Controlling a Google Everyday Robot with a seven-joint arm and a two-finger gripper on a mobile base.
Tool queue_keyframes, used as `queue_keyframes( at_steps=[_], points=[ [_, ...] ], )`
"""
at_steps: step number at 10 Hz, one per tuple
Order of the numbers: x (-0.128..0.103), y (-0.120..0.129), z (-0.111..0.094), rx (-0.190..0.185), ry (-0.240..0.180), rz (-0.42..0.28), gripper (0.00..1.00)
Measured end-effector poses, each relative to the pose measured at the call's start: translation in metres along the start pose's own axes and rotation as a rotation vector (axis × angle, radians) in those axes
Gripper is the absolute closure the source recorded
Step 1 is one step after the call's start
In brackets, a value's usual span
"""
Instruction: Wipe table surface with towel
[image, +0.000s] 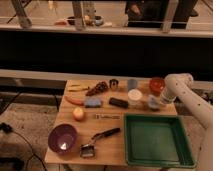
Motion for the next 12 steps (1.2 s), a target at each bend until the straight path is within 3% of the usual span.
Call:
queue_keyframes(
  at_steps=[5,7,12],
  points=[
    [0.009,-0.007,0.002,0.016,0.028,-0.012,0.97],
    [0.012,-0.004,0.006,0.014,0.079,-0.044,0.76],
    [0.007,-0.001,-0.007,0.058,0.087,-0.046,0.28]
  ],
)
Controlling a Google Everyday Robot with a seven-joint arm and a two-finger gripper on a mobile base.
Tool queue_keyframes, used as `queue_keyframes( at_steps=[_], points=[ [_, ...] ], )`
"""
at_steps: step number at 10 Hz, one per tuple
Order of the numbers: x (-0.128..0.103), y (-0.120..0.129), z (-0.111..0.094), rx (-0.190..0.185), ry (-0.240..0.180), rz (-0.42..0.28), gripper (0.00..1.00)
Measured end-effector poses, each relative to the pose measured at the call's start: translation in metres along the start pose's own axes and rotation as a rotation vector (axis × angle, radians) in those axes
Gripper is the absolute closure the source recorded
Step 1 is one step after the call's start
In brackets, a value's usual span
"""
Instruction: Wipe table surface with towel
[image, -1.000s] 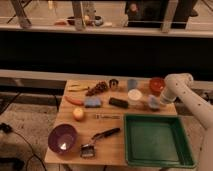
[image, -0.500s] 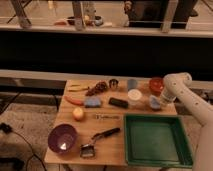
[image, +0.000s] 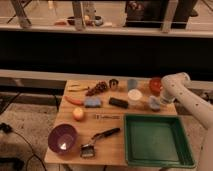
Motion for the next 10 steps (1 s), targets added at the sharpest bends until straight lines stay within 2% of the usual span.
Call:
queue_keyframes(
  at_steps=[1,10],
  points=[
    [-0.0004,0.0012,-0.0008,0.001,-0.003,0.003,0.2],
    [0.0004,0.0007,0.0004,-0.016,-0.025,0.033,0.2]
  ],
)
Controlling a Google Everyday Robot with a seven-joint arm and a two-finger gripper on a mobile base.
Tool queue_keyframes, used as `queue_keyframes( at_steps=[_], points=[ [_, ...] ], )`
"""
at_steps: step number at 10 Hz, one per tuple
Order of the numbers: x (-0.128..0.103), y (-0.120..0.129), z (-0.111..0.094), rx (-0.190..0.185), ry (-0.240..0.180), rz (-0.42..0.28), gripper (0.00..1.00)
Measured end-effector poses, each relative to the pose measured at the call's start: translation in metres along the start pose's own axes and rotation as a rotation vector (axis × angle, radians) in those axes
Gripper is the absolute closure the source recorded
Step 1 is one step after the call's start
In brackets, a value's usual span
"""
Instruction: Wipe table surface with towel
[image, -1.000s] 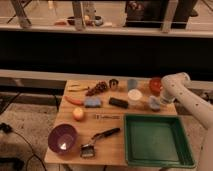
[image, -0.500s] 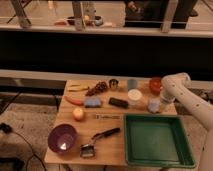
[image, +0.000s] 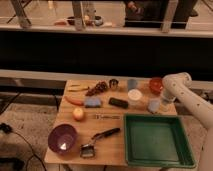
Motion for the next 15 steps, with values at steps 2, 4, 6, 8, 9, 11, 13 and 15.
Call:
queue_keyframes(
  at_steps=[2,4,6,8,9,11,13,15],
  points=[
    [-0.001,-0.002,-0.004,0.002,-0.007,0.006,0.2],
    [-0.003,-0.004,-0.011,0.005,-0.017,0.012,0.2],
    [-0.006,-0.009,-0.024,0.021,-0.034,0.017,0.2],
    [-0.011,-0.01,-0.04,0.041,-0.052,0.012,0.2],
    [-0.014,-0.01,-0.049,0.055,-0.062,0.009,0.2],
    [-0.019,-0.01,-0.073,0.091,-0.082,0.002,0.2],
    [-0.025,-0.008,-0.088,0.12,-0.082,-0.004,0.2],
    [-0.031,-0.005,-0.097,0.138,-0.077,-0.007,0.2]
  ],
)
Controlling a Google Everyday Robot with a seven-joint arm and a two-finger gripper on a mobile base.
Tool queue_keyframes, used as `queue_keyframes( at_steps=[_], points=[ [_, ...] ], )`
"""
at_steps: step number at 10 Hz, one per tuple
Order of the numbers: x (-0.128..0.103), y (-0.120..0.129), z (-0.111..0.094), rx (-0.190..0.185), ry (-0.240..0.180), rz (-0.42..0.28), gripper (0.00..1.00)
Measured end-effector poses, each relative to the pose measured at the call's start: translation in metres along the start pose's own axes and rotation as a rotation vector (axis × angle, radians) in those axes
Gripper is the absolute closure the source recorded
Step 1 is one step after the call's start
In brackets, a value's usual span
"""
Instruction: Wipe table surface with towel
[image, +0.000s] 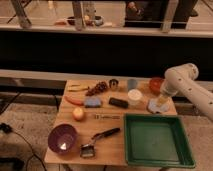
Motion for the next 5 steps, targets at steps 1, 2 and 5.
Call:
queue_keyframes(
  at_steps=[1,2,5],
  points=[
    [0.004,0.001,0.002,-0.012,0.005,0.008,0.2],
    [0.01,0.006,0.009,-0.028,0.011,0.017,0.2],
    [0.014,0.022,0.04,-0.048,0.011,0.032,0.2]
  ],
)
